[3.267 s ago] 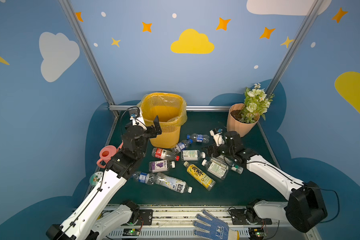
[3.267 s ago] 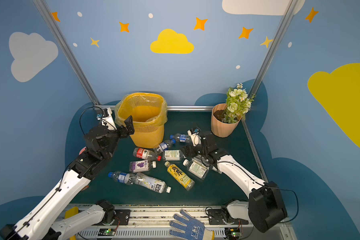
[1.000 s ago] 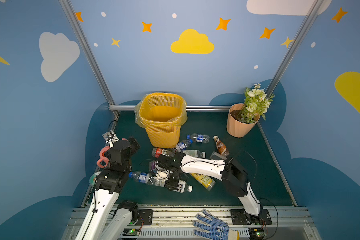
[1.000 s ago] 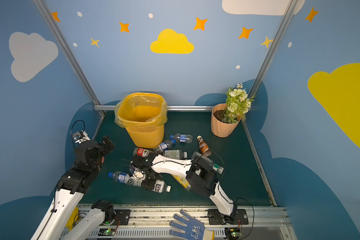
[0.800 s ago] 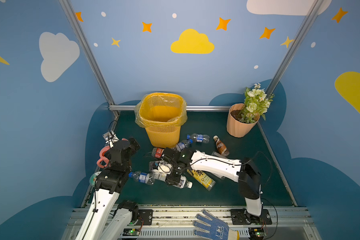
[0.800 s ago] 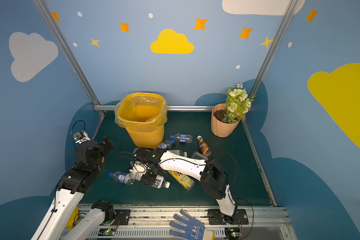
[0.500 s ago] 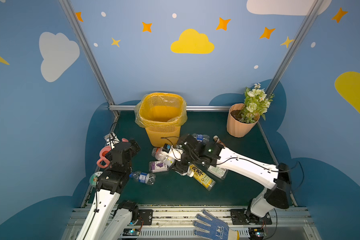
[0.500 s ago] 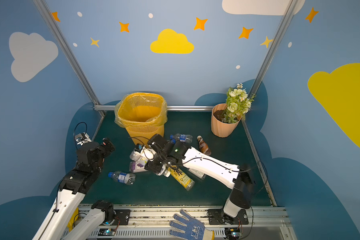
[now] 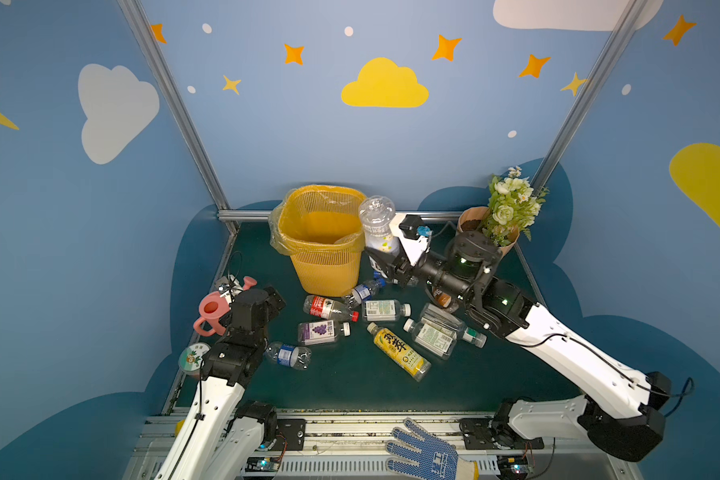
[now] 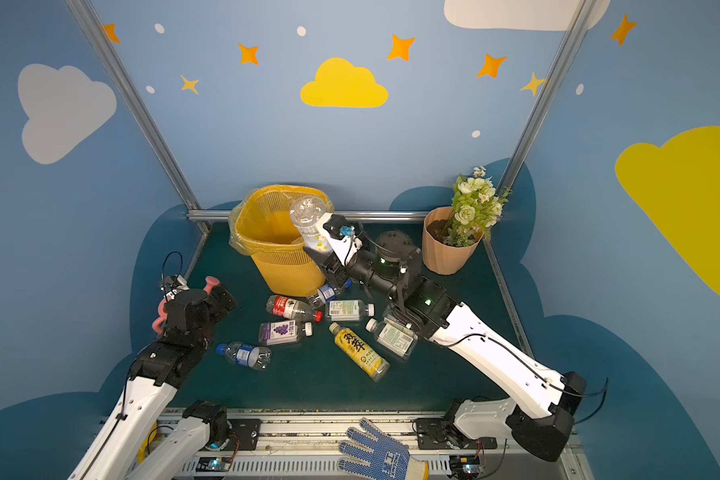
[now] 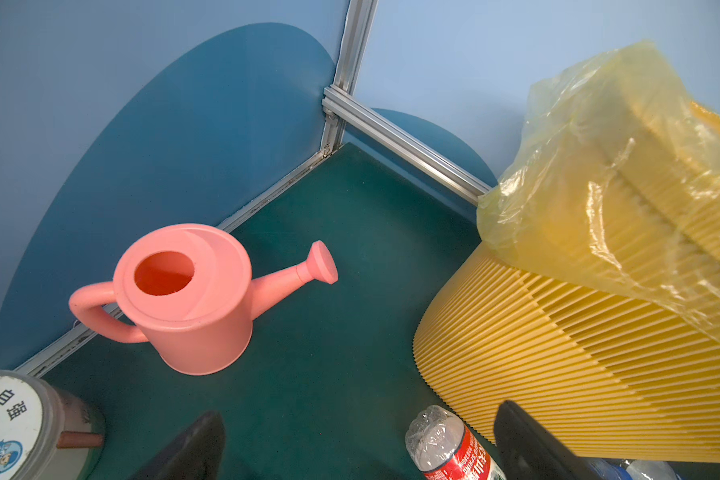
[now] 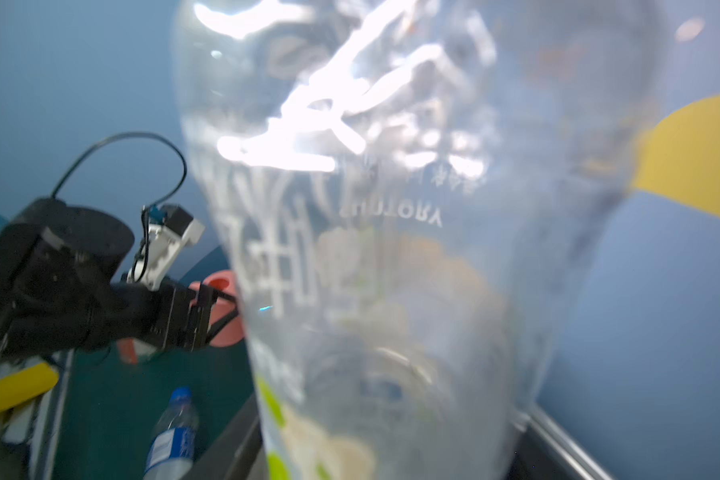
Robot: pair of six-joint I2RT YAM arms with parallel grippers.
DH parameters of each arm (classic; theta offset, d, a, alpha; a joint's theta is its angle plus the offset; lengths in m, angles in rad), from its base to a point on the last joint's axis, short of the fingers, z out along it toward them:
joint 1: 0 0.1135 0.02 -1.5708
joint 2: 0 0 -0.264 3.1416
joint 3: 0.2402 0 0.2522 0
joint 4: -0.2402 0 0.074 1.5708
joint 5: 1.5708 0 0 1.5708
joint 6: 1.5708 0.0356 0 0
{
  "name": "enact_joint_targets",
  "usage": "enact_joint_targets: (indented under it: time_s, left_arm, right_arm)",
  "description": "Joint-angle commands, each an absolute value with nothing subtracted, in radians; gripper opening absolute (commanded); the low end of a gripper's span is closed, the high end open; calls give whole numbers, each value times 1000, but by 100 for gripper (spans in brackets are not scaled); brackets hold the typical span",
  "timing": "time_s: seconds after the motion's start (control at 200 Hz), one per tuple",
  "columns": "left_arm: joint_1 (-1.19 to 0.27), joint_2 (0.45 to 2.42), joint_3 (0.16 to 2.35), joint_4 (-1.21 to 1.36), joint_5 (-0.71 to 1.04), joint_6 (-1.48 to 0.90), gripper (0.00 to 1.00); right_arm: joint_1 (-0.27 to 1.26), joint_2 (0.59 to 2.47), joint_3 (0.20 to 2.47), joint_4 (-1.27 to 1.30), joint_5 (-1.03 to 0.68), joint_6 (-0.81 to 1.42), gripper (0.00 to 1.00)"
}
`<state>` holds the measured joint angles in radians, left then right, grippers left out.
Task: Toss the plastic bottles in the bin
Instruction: 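Swing the held bottle over the bin and open the right gripper, then withdraw the right gripper while the left reaches toward the blue-capped bottle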
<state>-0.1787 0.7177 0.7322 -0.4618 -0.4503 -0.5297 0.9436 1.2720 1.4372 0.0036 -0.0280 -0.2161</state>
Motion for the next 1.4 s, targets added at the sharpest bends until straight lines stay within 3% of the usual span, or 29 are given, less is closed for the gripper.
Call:
enact_joint_targets:
  time_s: [0.0, 0.225, 0.445, 0.551, 0.646, 0.706, 0.836, 1.051, 1.396]
  left_arm:
    - [-175, 705, 721, -477, -457, -578, 100]
    - [-175, 697, 705, -480, -446, -600, 100]
    - [-175, 660, 709, -474, -477, -579, 100]
    - [-174, 649, 724, -501, -482, -554, 100]
    - [-174, 633, 756, -549, -514, -518, 100]
    - [-175, 619, 773, -563, -520, -497, 100]
    - [-175, 609, 803, -594, -519, -510, 100]
    - [-175, 579, 807, -628, -523, -604, 100]
    - [-202, 549, 788, -865, -492, -937, 100]
  right_arm:
    - [934, 1252, 1464, 234, -36, -247, 58]
    - [907, 1379, 1590, 341, -133, -209, 59]
    - [793, 1808, 2016, 83, -283, 24, 61]
    - [751, 2045, 2390, -229, -357, 80, 67]
    - [734, 2177, 2682, -435, -365, 66, 85]
    - [727, 2179, 2746, -474, -348, 52, 90]
    - [713, 2038, 2638, -436, -308, 22, 92]
    - [713, 1662, 2162, -218, -228, -54, 93]
    - [674, 1294, 1476, -90, -25, -49, 93]
